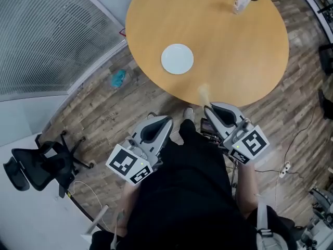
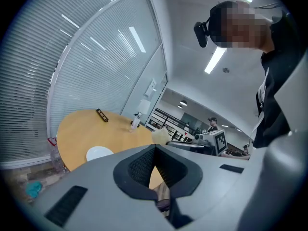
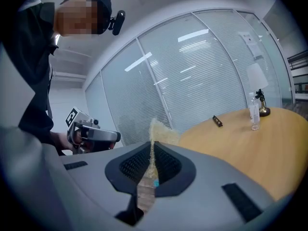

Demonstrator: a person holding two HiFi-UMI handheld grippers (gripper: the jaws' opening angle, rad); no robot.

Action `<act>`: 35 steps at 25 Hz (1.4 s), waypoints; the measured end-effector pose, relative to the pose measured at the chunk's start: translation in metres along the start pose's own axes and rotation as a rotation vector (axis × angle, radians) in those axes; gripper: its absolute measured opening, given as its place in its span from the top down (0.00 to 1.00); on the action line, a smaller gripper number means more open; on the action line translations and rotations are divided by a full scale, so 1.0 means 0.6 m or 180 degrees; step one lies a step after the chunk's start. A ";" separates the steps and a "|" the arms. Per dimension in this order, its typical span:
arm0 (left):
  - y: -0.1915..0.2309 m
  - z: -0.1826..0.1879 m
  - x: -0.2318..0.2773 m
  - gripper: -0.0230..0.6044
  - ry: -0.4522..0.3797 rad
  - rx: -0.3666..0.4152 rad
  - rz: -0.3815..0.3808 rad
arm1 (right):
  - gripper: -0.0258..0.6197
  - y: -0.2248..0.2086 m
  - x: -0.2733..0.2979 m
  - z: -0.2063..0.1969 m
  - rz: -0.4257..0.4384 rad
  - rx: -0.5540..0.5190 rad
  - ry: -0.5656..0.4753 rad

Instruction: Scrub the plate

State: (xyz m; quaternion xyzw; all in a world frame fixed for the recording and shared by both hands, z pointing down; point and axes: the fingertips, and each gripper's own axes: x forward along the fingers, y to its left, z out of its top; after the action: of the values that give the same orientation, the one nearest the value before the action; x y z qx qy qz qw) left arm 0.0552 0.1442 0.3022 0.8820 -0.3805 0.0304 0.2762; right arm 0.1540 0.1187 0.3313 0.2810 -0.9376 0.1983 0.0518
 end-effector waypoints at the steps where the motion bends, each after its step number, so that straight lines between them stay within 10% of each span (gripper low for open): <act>1: 0.009 0.000 0.005 0.95 0.0031 -0.0013 -0.0027 | 0.92 -0.001 0.009 -0.006 -0.0020 0.0020 0.0031; 19: 0.251 0.152 -0.027 0.95 0.0148 0.0310 -0.0859 | 0.92 -0.013 0.245 0.040 -0.1055 -0.0210 0.0165; 27: 0.357 0.176 -0.092 0.95 0.0216 0.0303 -0.0930 | 0.92 -0.005 0.334 0.030 -0.1452 -0.0336 0.0482; 35: 0.356 0.170 -0.117 0.95 0.0210 0.0242 -0.0735 | 0.92 -0.017 0.355 0.009 -0.1285 -0.0423 0.0661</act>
State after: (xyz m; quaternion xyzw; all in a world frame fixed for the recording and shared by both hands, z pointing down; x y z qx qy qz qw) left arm -0.1574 0.0187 0.2966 0.9283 -0.2657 0.0419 0.2565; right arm -0.0186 0.0009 0.3742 0.4369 -0.8629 0.1496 0.2051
